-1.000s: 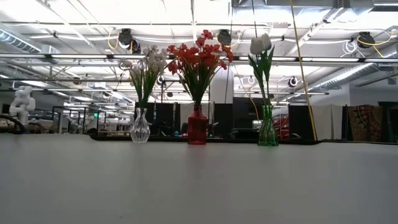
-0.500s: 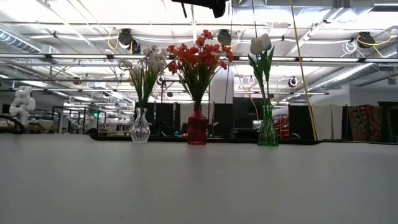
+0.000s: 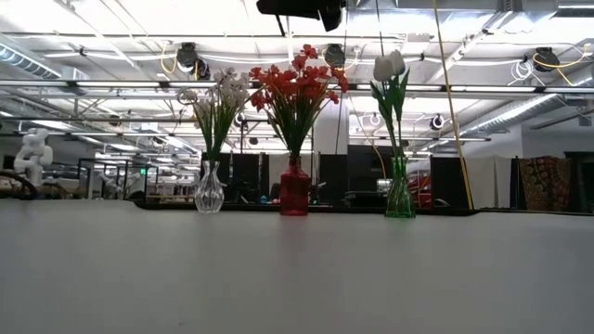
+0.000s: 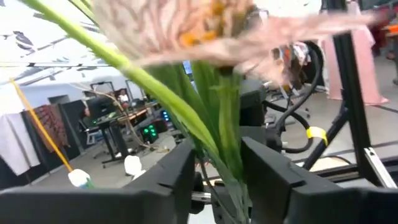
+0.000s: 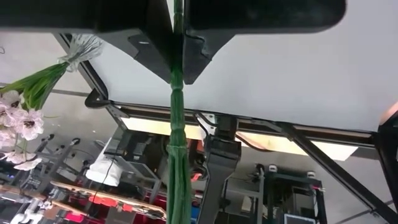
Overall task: Sort flowers into vase by color
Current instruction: Put the white flowers into the transparent vase
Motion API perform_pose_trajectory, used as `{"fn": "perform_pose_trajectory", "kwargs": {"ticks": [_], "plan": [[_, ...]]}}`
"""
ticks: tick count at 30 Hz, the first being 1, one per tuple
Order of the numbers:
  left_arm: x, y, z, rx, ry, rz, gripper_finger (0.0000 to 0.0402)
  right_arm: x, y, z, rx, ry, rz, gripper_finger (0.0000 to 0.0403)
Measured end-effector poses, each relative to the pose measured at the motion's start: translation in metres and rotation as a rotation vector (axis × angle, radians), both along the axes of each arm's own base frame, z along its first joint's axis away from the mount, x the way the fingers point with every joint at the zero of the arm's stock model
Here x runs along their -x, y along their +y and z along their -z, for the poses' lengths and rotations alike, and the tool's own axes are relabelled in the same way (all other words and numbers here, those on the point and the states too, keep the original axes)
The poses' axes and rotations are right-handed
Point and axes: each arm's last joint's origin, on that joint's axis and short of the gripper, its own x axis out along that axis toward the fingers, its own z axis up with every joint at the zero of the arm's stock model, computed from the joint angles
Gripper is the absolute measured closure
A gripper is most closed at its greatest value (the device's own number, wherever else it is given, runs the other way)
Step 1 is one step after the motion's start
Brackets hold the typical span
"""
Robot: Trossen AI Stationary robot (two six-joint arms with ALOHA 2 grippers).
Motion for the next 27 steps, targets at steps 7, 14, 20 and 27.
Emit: {"fn": "perform_pose_trajectory", "kwargs": {"ticks": [7,14,20,27], "plan": [[-0.007,-0.002,0.007,-0.001,0.048,0.063,0.0314,0.0,-0.001,0.0,0.0,0.001,-0.001,0.0391],[-0.01,0.002,0.009,-0.006,0.052,0.064,0.0341,0.0,-0.001,0.001,0.0,0.007,0.001,0.039],[-0.009,0.008,0.007,-0.007,0.046,0.084,0.0389,0.0,-0.002,0.0,-0.005,0.003,0.006,0.0388],[0.003,0.033,0.008,0.045,0.102,-0.063,0.0389,0.002,-0.004,0.004,-0.024,0.035,0.086,0.0338]]}}
